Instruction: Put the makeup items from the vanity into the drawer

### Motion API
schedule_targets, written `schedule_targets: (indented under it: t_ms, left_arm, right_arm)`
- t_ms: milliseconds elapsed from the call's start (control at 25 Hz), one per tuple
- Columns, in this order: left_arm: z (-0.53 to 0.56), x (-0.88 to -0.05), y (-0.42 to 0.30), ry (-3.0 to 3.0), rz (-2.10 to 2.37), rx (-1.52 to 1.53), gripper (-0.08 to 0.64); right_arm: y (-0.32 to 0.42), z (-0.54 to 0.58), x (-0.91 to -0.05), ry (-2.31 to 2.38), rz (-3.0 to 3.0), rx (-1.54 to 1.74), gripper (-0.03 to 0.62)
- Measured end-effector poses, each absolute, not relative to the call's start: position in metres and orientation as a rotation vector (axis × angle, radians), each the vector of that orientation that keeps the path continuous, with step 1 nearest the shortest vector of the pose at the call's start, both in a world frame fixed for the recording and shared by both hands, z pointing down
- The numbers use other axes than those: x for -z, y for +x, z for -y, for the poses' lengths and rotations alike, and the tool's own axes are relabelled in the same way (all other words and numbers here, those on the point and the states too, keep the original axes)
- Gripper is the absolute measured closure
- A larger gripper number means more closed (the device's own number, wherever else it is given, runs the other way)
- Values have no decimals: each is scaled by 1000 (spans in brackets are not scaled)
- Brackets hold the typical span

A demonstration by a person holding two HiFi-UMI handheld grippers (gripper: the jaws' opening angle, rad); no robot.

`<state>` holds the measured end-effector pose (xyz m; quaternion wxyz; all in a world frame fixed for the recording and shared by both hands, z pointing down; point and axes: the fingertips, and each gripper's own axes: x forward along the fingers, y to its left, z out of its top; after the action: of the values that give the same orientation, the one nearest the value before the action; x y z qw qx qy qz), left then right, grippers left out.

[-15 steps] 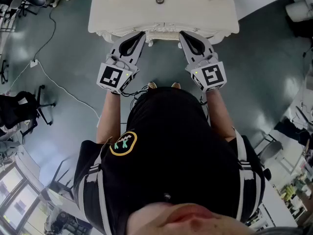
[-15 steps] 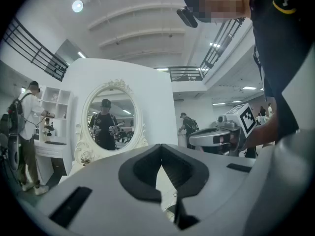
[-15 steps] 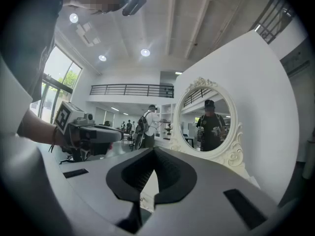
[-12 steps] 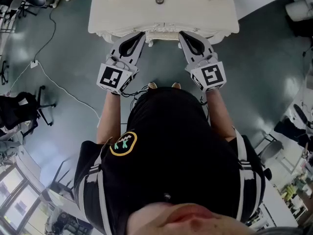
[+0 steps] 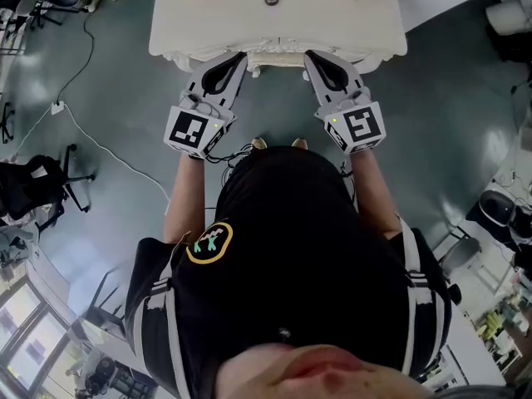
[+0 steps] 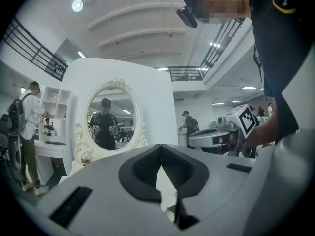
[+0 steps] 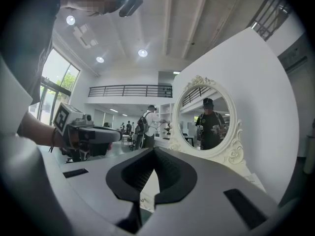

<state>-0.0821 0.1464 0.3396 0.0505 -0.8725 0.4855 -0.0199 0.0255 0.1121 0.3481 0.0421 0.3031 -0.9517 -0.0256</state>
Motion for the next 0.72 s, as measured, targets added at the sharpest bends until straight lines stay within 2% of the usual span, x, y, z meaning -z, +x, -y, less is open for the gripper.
schedule_targets:
  t_ms: [160, 240, 440, 680, 720]
  left_arm:
    - [-145, -341, -83, -2652, -1494, 57, 541]
    - [-144, -343, -81, -2655, -1490, 62, 541]
    - [-143, -343, -79, -2659, -1483, 66, 541]
    - [-141, -345, -78, -2658, -1498, 67, 541]
    - [-142, -345, -77, -2659, -1497, 66, 541]
  right_arm:
    - [24, -111, -352, 913, 2915, 72, 570]
    - [25, -111, -354, 899, 2924, 56, 521]
    - [25, -110, -357, 872, 2935, 36, 349]
    - [28, -102, -363, 902, 2897, 21, 38]
    - [29, -102, -364, 906, 2889, 29, 15]
